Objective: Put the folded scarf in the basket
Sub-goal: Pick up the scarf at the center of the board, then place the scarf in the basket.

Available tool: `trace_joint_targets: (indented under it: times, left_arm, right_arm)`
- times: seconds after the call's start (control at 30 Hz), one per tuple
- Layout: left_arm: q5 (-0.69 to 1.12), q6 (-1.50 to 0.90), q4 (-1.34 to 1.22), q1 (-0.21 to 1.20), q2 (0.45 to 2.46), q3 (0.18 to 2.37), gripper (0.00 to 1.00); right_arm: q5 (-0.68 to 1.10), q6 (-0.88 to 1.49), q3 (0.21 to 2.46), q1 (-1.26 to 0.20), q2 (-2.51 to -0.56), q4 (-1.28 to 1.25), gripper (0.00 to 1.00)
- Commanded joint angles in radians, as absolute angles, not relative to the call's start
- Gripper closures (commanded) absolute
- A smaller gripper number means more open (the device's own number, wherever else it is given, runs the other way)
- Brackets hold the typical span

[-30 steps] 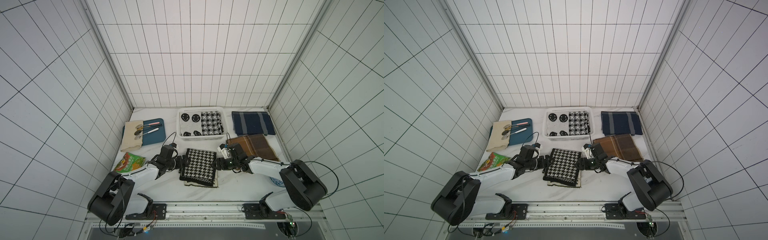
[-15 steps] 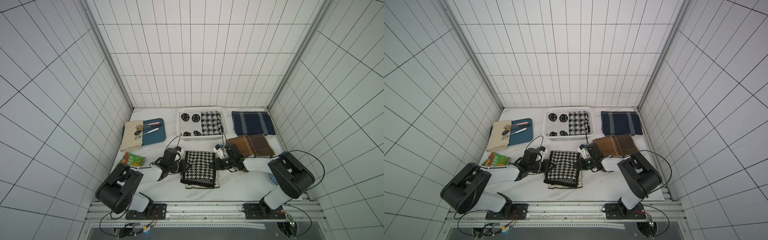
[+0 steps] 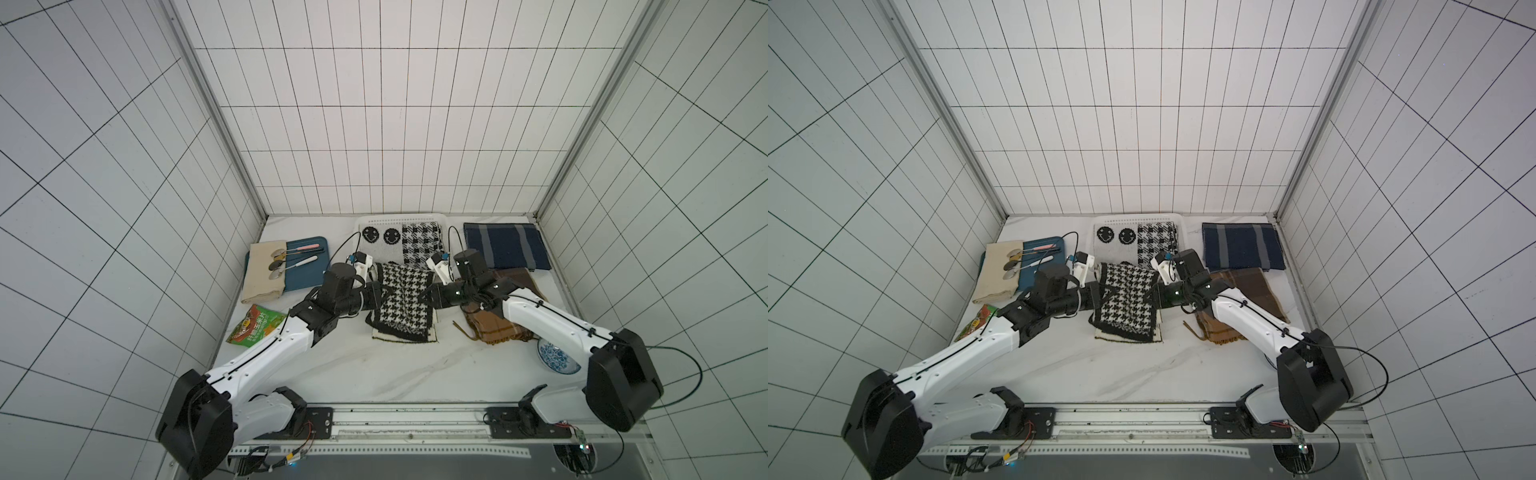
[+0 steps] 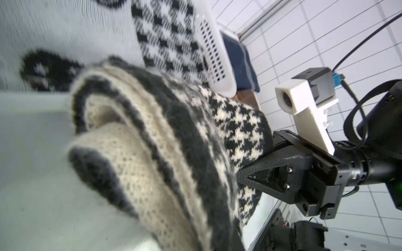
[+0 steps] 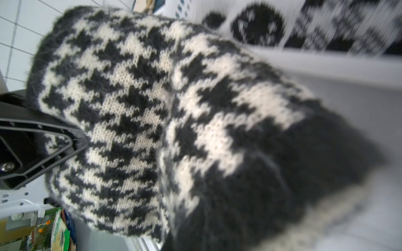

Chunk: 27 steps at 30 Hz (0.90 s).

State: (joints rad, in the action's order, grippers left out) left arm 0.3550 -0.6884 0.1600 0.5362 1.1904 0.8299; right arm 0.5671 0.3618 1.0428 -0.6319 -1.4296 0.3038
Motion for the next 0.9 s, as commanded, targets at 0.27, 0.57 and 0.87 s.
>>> trace_joint_targets:
  times: [0.27,0.57,0.87]
  left_arm:
    - [0.384,-0.701,0.125,0.360,1.749,1.370,1.00]
    - [0.378,-0.693,0.145,0.290,2.160,1.675,1.00]
    - [0.312,-0.645,0.188,0.289,2.204,1.654,0.77]
  right_arm:
    - [0.498,0.155,1.832,-0.454,-1.955,0.752,0.97]
    - [0.517,0.141,2.272,-0.365,-2.376,0.890,0.95]
    - [0.467,0.131,2.307,-0.362,-2.456,0.883,0.63]
